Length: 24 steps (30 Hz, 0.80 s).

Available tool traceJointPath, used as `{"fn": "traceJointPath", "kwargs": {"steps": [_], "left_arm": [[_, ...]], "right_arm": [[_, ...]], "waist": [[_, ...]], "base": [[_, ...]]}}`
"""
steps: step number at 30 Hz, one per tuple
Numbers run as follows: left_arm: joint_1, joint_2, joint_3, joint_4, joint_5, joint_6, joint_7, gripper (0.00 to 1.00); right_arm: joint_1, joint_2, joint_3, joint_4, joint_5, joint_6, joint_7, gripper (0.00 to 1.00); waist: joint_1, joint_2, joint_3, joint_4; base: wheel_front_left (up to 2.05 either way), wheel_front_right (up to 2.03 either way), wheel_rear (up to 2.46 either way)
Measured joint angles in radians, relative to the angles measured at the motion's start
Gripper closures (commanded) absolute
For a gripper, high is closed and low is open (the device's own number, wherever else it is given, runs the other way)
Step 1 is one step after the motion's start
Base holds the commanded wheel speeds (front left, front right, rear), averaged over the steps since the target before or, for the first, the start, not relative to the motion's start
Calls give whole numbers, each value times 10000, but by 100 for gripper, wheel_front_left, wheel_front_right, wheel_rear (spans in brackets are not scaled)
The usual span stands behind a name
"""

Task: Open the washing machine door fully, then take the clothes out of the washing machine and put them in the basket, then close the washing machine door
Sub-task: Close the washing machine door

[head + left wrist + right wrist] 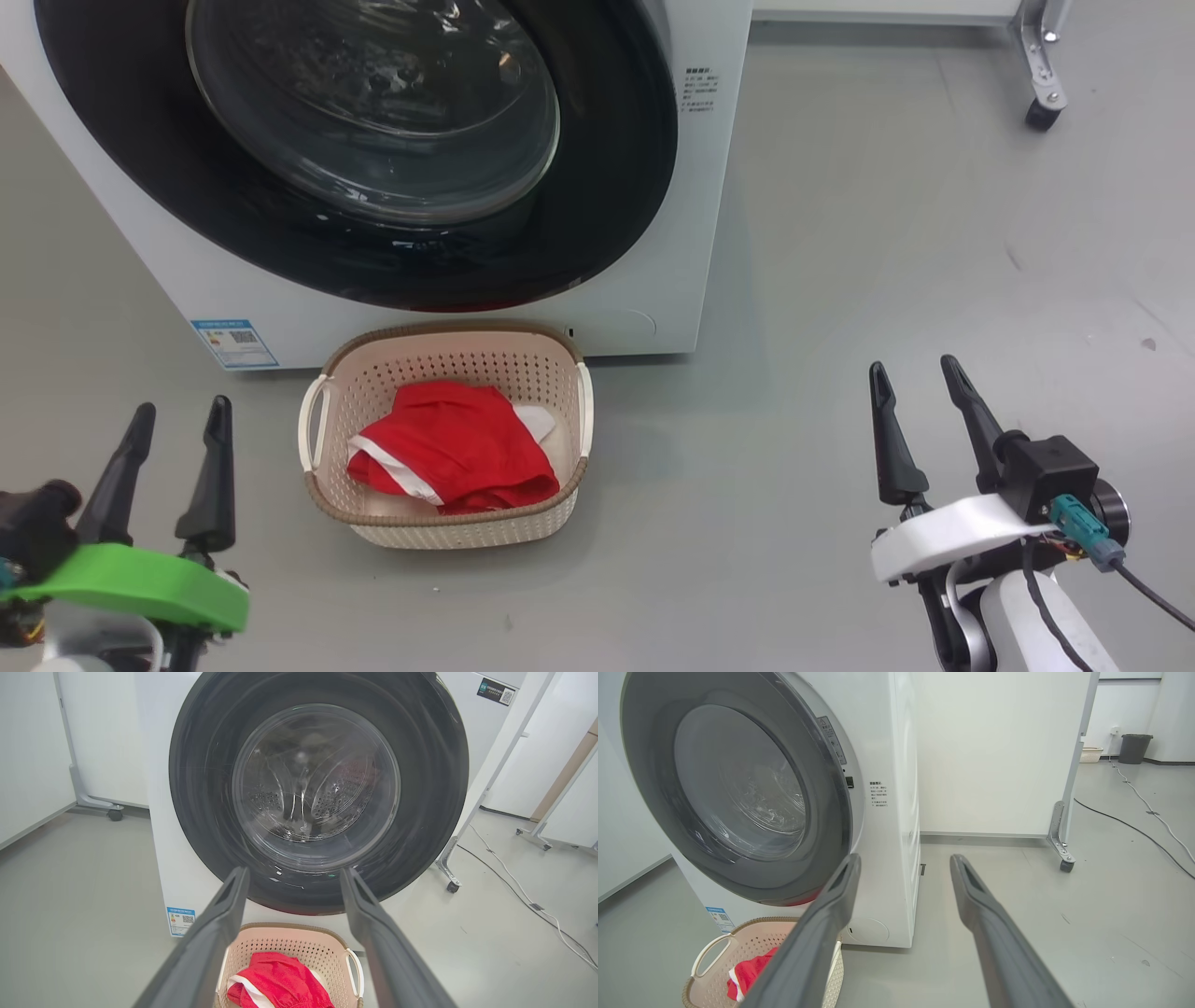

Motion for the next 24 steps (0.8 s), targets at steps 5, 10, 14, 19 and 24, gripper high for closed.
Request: {"fn": "traceJointPath", "kwargs": {"steps": [5, 10, 14, 19, 24], "left_arm": [[345, 117, -539, -17, 1392, 550, -433, 0], [702, 100, -930, 46, 2196, 1032, -656, 0], [988, -54, -1220, 136, 2637, 1452, -851, 0], [1155, -211, -1356, 221, 2746, 1701, -953, 0], [1173, -362, -1425, 222, 2801, 1770, -1043, 0]], "right_arm": [[366, 2, -58, 27, -29, 2, 0, 0], [685, 0, -69, 54, -92, 4, 0, 0], [883, 2, -88, 65, -169, 4, 0, 0], [1091, 4, -82, 67, -182, 6, 0, 0], [1170, 8, -79, 65, -253, 6, 0, 0]], "waist": [[0, 0, -314, -91], [0, 0, -518, -159], [0, 0, -648, -157], [0, 0, -715, -144], [0, 0, -734, -125]], "base": [[0, 0, 0], [0, 0, 0], [0, 0, 0], [0, 0, 0], [0, 0, 0]]}}
